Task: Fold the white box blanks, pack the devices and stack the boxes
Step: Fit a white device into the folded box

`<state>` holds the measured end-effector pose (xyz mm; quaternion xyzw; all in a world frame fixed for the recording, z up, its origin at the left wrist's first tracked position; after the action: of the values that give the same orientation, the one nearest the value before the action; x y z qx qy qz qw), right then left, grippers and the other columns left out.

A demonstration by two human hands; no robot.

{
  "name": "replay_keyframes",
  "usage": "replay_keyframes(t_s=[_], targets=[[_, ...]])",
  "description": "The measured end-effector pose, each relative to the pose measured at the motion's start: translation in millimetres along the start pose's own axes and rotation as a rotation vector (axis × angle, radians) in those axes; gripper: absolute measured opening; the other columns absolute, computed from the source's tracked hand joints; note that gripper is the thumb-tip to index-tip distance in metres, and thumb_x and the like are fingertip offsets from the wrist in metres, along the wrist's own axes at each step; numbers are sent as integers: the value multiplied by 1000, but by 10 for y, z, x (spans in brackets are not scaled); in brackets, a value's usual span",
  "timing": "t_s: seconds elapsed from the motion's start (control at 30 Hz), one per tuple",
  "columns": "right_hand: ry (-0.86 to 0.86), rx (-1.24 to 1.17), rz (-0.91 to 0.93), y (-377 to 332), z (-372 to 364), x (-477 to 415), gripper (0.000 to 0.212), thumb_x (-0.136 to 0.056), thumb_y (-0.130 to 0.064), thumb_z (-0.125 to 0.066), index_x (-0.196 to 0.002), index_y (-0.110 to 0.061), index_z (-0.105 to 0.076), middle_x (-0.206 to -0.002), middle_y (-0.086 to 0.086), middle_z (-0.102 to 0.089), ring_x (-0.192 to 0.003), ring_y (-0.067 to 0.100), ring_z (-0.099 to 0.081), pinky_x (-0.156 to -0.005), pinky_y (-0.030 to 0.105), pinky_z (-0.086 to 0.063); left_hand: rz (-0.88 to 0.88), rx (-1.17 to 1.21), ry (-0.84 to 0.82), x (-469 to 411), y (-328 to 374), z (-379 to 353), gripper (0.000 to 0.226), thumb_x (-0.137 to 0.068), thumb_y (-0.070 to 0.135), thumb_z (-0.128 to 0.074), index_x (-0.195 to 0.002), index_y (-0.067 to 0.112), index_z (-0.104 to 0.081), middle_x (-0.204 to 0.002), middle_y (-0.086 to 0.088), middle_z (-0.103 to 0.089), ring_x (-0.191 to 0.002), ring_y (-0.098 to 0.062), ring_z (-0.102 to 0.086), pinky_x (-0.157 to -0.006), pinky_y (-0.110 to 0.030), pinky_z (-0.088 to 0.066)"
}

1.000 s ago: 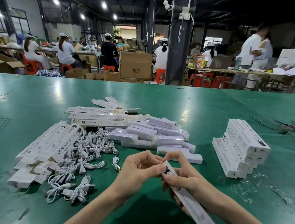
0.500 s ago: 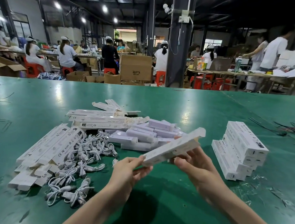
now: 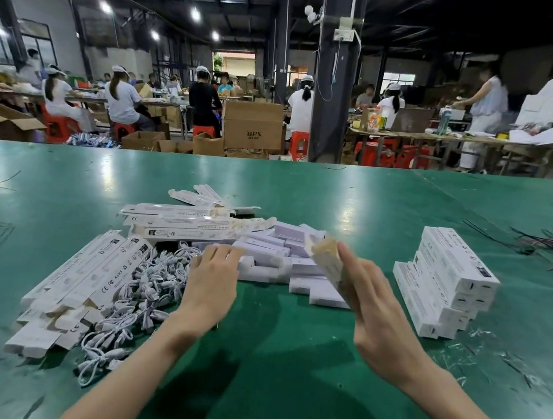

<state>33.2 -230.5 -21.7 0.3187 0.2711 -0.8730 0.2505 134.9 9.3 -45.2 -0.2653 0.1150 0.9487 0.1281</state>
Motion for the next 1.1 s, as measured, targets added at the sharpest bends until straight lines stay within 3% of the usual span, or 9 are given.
replay_keyframes(t_s=[0.17, 0.33, 0.5, 0.6, 0.67, 0.77, 0.87, 0.97, 1.1], targets=[[-91, -16, 11, -38, -33, 13, 112, -62, 24, -42, -149, -43, -17, -116, 6, -45, -101, 28, -47, -86, 45, -49, -52, -119, -138, -216, -120, -182, 43, -96, 18, -52, -137, 27, -43, -139, 5, -48, -128, -20, -39, -103, -38, -28], [-135, 38, 32, -99, 17, 2, 113, -54, 18, -35, -144, -49, -20, -113, 7, -43, -95, 29, -48, -80, 45, -50, -183, -95, -1, -256, -65, -100, 29, -90, 5, -56, -116, 17, -58, -119, 0, -62, -114, -21, -52, -101, -33, -34], [-155, 112, 18, -122, 12, -9, 110, -52, 19, -42, -141, -45, -27, -118, 13, -46, -96, 30, -50, -83, 43, -49, -148, 416, 451, -121, 172, 487, 24, -82, 15, -70, -100, 3, -59, -96, 1, -60, -86, -16, -59, -80, -22, -45], [-117, 233, 15, -119, -23, -21, 111, -46, 19, -49, -139, -39, -34, -112, 15, -52, -94, 23, -46, -72, 34, -44, 11, 936, 578, 52, 320, 823, 25, -87, 32, -60, -104, 16, -51, -98, 11, -62, -82, 1, -63, -71, -17, -53], [-119, 274, -3, -125, -47, -7, 107, -48, 15, -46, -140, -39, -34, -111, 14, -52, -93, 17, -38, -72, 31, -39, 122, 1257, 558, 137, 360, 933, 23, -87, 34, -56, -107, 25, -51, -93, 15, -69, -88, 4, -64, -76, -13, -51], [-215, 268, -21, -149, -84, 12, 111, -51, 12, -45, -141, -48, -20, -115, 11, -46, -99, 25, -45, -78, 38, -44, 215, 1537, 423, 213, 365, 930, 29, -84, 31, -53, -110, 20, -57, -89, 13, -72, -88, -2, -66, -75, -16, -53], [-221, 278, 4, -157, -100, 11, 117, -45, 15, -54, -141, -46, -24, -110, 12, -49, -93, 31, -53, -74, 41, -48, 213, 1463, 287, 273, 389, 860, 31, -83, 31, -52, -109, 17, -60, -87, 11, -73, -84, -3, -66, -72, -18, -55], [-180, 311, 61, -186, -102, 17, 107, -45, 12, -47, -138, -39, -35, -105, 15, -55, -87, 33, -57, -66, 39, -49, 235, 1449, 203, 298, 394, 798, 27, -83, 31, -53, -104, 18, -62, -83, 12, -72, -79, -1, -64, -68, -15, -53], [-159, 363, 130, -234, -114, 13, 102, -42, 10, -40, -132, -36, -40, -105, 15, -59, -95, 23, -41, -68, 36, -49, 286, 1447, 98, 312, 384, 725, 30, -81, 37, -57, -100, 16, -68, -89, 0, -71, -88, -14, -63, -74, -22, -56]])
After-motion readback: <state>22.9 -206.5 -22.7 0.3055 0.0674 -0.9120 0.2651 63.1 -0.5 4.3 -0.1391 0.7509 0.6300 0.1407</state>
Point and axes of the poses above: each hand's wrist, its own x-axis away from the middle knuckle, its own z-axis out of the back of the hand, y = z × x, the point moved 1 cm from there along -x, towards the middle knuckle
